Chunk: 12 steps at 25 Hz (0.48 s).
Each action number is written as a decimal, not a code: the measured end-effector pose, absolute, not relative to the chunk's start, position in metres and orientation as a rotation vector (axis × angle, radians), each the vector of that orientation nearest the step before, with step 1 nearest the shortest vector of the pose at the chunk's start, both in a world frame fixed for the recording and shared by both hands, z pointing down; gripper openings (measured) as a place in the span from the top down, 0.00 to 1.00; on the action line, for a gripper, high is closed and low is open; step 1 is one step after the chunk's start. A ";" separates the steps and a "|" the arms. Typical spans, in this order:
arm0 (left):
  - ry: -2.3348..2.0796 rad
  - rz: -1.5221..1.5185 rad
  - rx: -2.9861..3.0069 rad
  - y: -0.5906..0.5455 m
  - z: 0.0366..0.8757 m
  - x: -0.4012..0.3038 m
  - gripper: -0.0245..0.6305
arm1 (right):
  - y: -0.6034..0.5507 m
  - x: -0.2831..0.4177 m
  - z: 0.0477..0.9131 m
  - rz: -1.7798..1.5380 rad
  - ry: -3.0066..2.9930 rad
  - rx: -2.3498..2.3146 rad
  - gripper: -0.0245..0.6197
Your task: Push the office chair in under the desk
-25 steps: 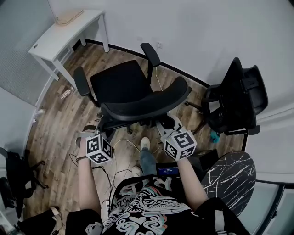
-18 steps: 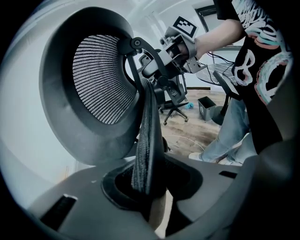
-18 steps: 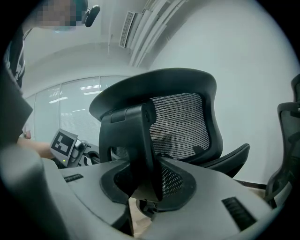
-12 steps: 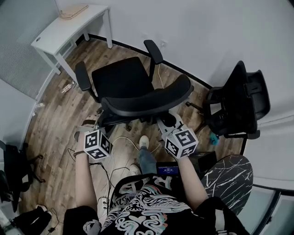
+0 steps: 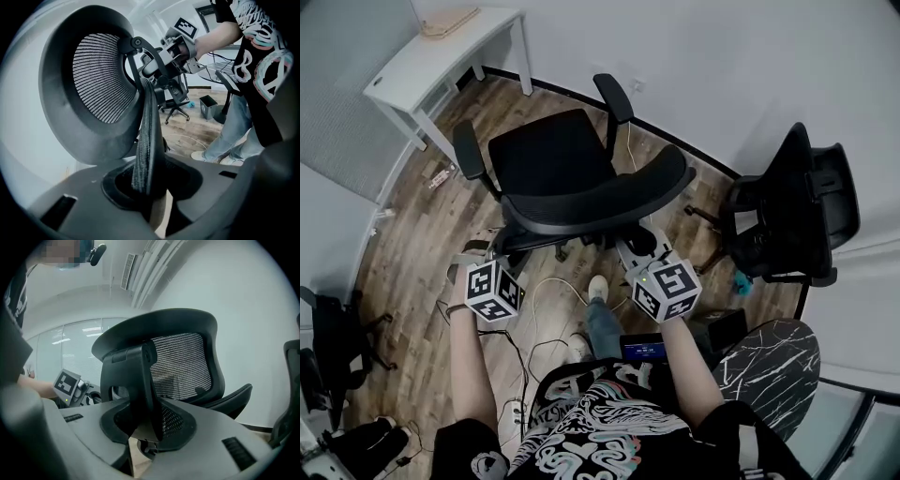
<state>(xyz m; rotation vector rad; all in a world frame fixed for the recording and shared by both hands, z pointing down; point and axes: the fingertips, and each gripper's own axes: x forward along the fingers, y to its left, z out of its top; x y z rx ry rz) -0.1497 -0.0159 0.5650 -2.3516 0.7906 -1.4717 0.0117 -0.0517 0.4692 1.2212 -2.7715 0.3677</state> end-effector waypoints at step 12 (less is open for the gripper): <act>0.835 -1.491 -2.357 -0.047 0.565 -0.149 0.75 | -0.088 0.011 0.469 0.362 -2.792 1.180 0.81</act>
